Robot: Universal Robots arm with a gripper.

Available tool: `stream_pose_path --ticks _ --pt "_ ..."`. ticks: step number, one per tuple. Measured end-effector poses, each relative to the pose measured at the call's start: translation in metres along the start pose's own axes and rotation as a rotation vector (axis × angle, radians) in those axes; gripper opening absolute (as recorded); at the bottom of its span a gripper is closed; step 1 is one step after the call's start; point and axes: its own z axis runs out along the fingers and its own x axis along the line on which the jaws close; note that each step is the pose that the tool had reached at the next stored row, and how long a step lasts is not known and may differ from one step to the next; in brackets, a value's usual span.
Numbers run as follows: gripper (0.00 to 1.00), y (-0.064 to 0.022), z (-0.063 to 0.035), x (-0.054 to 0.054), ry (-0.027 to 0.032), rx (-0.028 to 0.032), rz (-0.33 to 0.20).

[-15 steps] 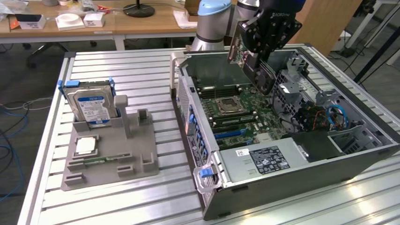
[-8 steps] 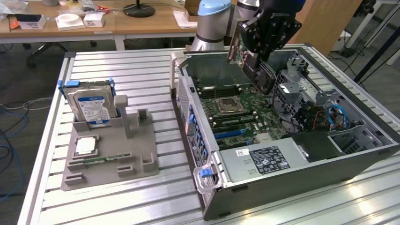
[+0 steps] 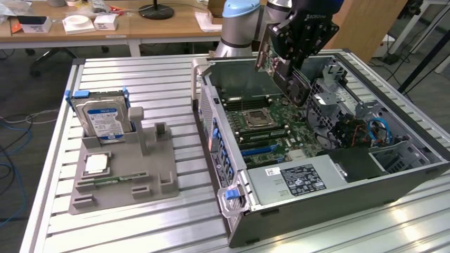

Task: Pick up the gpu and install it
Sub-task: 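Insert the gpu into the slot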

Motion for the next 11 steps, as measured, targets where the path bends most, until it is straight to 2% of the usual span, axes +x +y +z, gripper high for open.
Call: stream_pose_path --ticks 11 --pt "0.26 0.0000 0.0000 0.0000 0.0005 -0.0001 -0.016"
